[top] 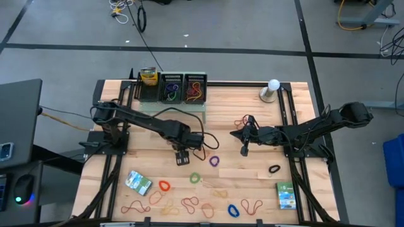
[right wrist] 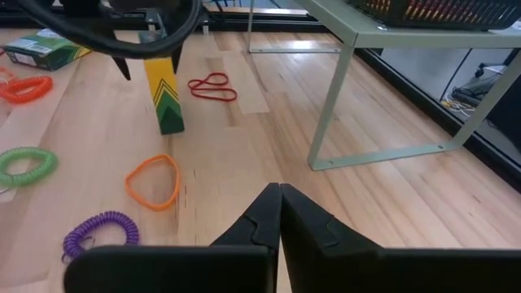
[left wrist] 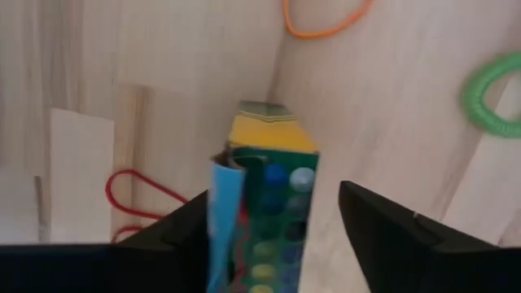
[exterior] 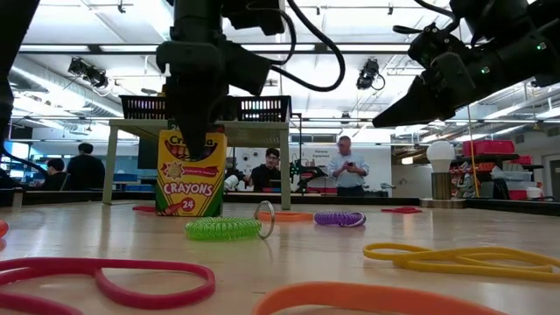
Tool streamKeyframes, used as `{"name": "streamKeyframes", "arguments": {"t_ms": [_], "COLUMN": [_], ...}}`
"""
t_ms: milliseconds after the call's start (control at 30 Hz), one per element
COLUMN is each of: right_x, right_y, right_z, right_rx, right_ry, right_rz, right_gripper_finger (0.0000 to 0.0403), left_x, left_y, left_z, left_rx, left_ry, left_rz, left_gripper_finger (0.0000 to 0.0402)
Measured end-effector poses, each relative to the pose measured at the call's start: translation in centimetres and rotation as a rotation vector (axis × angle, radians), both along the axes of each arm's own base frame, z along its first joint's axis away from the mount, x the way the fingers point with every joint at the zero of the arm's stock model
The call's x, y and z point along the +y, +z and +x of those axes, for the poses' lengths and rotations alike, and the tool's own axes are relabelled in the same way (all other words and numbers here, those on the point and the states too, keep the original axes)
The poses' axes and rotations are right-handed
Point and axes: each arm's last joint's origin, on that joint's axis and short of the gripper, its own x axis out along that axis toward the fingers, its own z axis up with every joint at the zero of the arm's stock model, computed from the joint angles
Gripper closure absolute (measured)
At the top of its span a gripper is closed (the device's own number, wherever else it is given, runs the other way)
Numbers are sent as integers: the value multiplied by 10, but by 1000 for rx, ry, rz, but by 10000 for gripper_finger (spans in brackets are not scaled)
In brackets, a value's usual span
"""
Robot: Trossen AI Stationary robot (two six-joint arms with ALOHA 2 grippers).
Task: Pick & Place Office Desk Supplies
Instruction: Put the crayon box into the left black bin on the shelf
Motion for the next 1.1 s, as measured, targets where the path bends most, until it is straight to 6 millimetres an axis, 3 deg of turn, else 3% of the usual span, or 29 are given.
{"name": "streamKeyframes", "arguments": {"t_ms": [267,400,500,667,867,1100], "right_x": [-1,-1,-1,-1,-1,-1], "right_y": [0,0,0,0,0,1], "right_z": [0,0,0,0,0,0], "right_rx": [-1,-1,-1,-2,-3,-12], "right_ry": [-23,-23,-23,-24,-24,-22], "right_rz": [-10,-11,-11,-10,-9,1], "right_gripper_finger": [387,387,387,387,387,387], "left_x": [1,2,2,6,25,52], "left_y": [1,10,39,111,190,236], "left_z": [-1,-6,-12,-31,-73,-123], "left_rx": [4,54,58,-21,-151,-295], "left_ry": [-47,-91,-152,-231,-190,-168], "left_rz": [21,27,33,26,53,200], "left_gripper_finger": [286,309,309,305,304,304]}}
